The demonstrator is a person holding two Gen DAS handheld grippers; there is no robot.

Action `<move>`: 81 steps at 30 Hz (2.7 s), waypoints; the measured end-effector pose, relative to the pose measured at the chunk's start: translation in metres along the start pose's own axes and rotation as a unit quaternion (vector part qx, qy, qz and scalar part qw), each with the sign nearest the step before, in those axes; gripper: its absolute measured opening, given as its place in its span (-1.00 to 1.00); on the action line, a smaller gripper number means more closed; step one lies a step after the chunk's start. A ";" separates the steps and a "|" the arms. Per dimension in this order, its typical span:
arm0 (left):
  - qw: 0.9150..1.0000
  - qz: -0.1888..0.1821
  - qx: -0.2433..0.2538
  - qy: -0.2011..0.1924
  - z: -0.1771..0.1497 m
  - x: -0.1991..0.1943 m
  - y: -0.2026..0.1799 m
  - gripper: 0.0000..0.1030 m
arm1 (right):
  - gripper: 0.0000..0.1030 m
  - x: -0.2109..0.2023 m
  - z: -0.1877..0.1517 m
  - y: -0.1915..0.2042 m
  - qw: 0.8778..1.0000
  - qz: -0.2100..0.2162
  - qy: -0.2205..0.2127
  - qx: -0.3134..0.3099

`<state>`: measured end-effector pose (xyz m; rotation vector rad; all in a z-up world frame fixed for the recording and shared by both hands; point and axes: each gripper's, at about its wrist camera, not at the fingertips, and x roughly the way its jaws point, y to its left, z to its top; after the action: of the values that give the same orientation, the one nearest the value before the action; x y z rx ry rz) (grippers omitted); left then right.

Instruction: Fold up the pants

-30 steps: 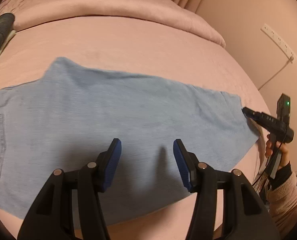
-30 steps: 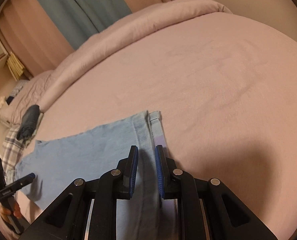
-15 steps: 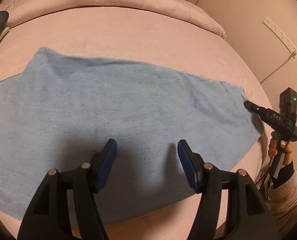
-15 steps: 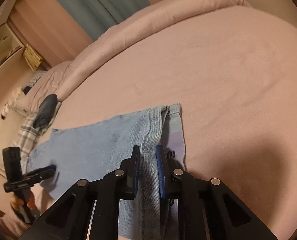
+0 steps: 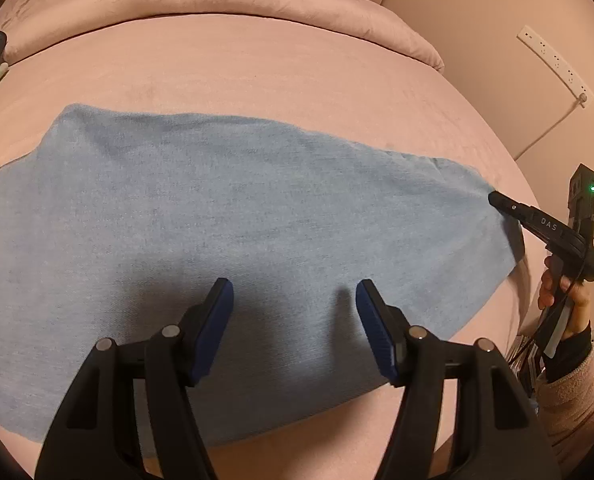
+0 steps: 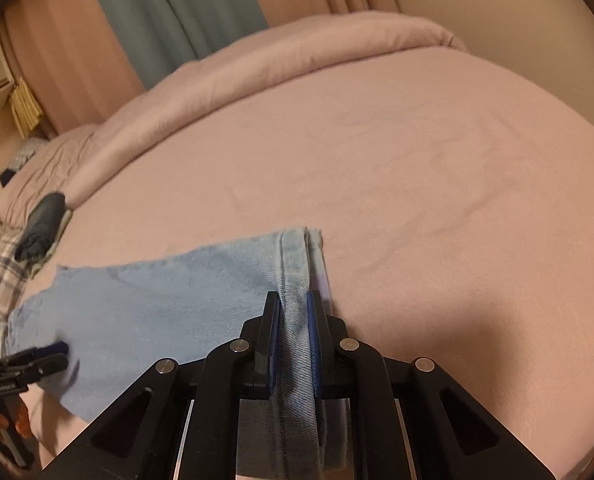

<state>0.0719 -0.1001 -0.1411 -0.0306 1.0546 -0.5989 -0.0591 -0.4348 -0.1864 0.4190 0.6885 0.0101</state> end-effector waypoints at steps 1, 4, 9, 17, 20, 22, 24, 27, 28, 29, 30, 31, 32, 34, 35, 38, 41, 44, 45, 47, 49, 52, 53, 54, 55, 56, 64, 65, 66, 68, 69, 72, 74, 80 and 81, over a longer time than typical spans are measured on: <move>1.000 -0.002 0.002 0.002 -0.001 0.000 0.001 0.33 | -0.78 -0.001 0.000 0.001 1.000 0.000 0.000 -0.005; 1.000 -0.002 0.006 0.005 -0.001 0.001 -0.001 0.37 | -0.76 0.021 0.002 -0.010 0.998 0.010 0.061 0.002; 0.999 -0.026 0.017 0.005 -0.005 -0.002 -0.013 0.38 | -0.25 -0.014 0.018 -0.013 0.999 0.026 -0.003 0.020; 0.995 -0.038 0.085 0.027 -0.015 0.019 -0.056 0.39 | -0.88 0.051 0.035 0.015 0.997 0.018 0.065 -0.022; 0.993 -0.027 0.114 0.031 -0.022 0.020 -0.063 0.39 | -1.00 0.065 0.037 0.003 0.998 0.010 0.067 -0.001; 0.993 -0.034 0.113 0.031 -0.025 0.019 -0.062 0.42 | -1.00 0.057 0.038 0.003 0.998 0.005 0.059 0.009; 0.993 -0.040 0.109 0.031 -0.026 0.018 -0.058 0.42 | -1.00 0.040 0.034 0.013 0.999 -0.010 0.046 -0.006; 0.993 -0.045 0.101 0.031 -0.026 0.018 -0.054 0.42 | -1.00 0.016 0.019 0.033 0.998 0.037 0.042 -0.034; 0.994 -0.046 0.099 0.031 -0.025 0.019 -0.054 0.43 | -1.00 0.013 0.008 0.041 0.997 0.041 0.052 -0.049; 0.994 -0.047 0.098 0.030 -0.025 0.019 -0.054 0.44 | -1.00 0.012 -0.007 0.049 0.995 0.038 0.068 -0.068; 0.994 -0.049 0.097 0.030 -0.025 0.019 -0.054 0.45 | -1.00 0.014 -0.019 0.052 0.993 0.036 0.082 -0.081; 0.994 -0.050 0.096 0.030 -0.025 0.019 -0.054 0.46 | -1.00 0.017 -0.034 0.052 0.991 0.031 0.097 -0.086; 0.994 -0.051 0.094 0.030 -0.024 0.020 -0.055 0.46 | -1.00 0.018 -0.042 0.049 0.992 0.034 0.096 -0.079; 0.994 -0.054 0.088 0.029 -0.022 0.019 -0.054 0.46 | -1.00 0.003 -0.055 0.035 0.994 0.067 0.077 -0.033; 0.995 -0.056 0.083 0.030 -0.022 0.017 -0.053 0.46 | -0.99 -0.004 -0.057 0.027 0.994 0.084 0.076 0.000; 0.996 -0.071 0.057 0.020 -0.021 0.004 -0.045 0.47 | -0.47 -0.036 -0.068 0.004 0.989 0.118 0.040 0.075; 0.996 -0.090 0.023 -0.002 -0.018 -0.008 -0.034 0.49 | -0.14 -0.056 -0.075 -0.019 0.985 0.111 0.014 0.130; 0.994 -0.106 -0.020 -0.013 -0.012 -0.010 -0.023 0.51 | -0.14 -0.055 -0.078 -0.039 0.980 0.103 0.013 0.172; 0.993 -0.115 -0.038 -0.013 -0.010 -0.009 -0.018 0.51 | -0.14 -0.049 -0.080 -0.043 0.976 0.099 0.020 0.191; 0.990 -0.127 -0.062 -0.012 -0.009 -0.009 -0.014 0.51 | -0.13 -0.041 -0.082 -0.044 0.971 0.107 0.027 0.212; 0.987 -0.136 -0.083 -0.007 -0.010 -0.004 -0.010 0.51 | -0.13 -0.037 -0.083 -0.042 0.966 0.118 0.016 0.228; 0.983 -0.142 -0.112 0.007 -0.015 0.006 -0.003 0.51 | -0.13 -0.019 -0.081 -0.032 0.958 0.122 -0.008 0.259; 0.982 -0.147 -0.118 0.005 -0.016 0.007 -0.001 0.51 | -0.14 -0.017 -0.082 -0.030 0.956 0.119 -0.021 0.267; 0.981 -0.152 -0.122 0.003 -0.017 0.007 0.000 0.51 | -0.15 -0.016 -0.080 -0.026 0.957 0.112 -0.030 0.268; 0.979 -0.157 -0.127 0.003 -0.017 0.004 0.003 0.51 | -0.23 -0.016 -0.077 -0.021 0.960 0.100 -0.036 0.260; 0.978 -0.163 -0.132 0.005 -0.017 0.004 0.004 0.51 | -0.50 -0.017 -0.075 -0.017 0.964 0.086 -0.042 0.249; 0.949 -0.238 -0.208 -0.017 -0.019 -0.013 0.034 0.51 | -0.66 -0.044 -0.033 0.063 0.994 0.014 -0.093 0.057; 0.941 -0.255 -0.223 -0.023 -0.019 -0.016 0.038 0.51 | -0.66 -0.044 -0.028 0.086 0.995 0.013 -0.097 0.016; 0.932 -0.272 -0.236 -0.032 -0.017 -0.020 0.043 0.57 | -0.66 -0.042 -0.025 0.109 0.995 0.015 -0.098 -0.026; 0.919 -0.299 -0.251 -0.047 -0.014 -0.027 0.047 0.69 | -0.66 -0.029 -0.024 0.151 0.992 0.023 -0.096 -0.084; 0.914 -0.311 -0.256 -0.055 -0.014 -0.029 0.048 0.75 | -0.66 -0.024 -0.028 0.169 0.989 0.034 -0.093 -0.110; 0.898 -0.349 -0.261 -0.054 -0.013 -0.028 0.048 0.87 | -0.66 -0.007 -0.045 0.214 0.981 0.058 -0.082 -0.165; 0.896 -0.358 -0.259 -0.033 -0.013 -0.017 0.046 0.87 | -0.66 0.001 -0.058 0.234 0.976 0.070 -0.073 -0.193; 0.894 -0.361 -0.263 -0.022 -0.010 -0.003 0.057 0.36 | -0.66 0.005 -0.088 0.269 0.960 0.086 -0.058 -0.261; 0.901 -0.347 -0.259 -0.025 -0.009 -0.005 0.060 0.03 | -0.66 0.005 -0.091 0.273 0.957 0.081 -0.055 -0.273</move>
<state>0.0893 -0.0447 -0.1598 -0.9185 1.1217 -0.9318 -0.0764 -0.1498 -0.1494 -0.0588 0.5123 0.3244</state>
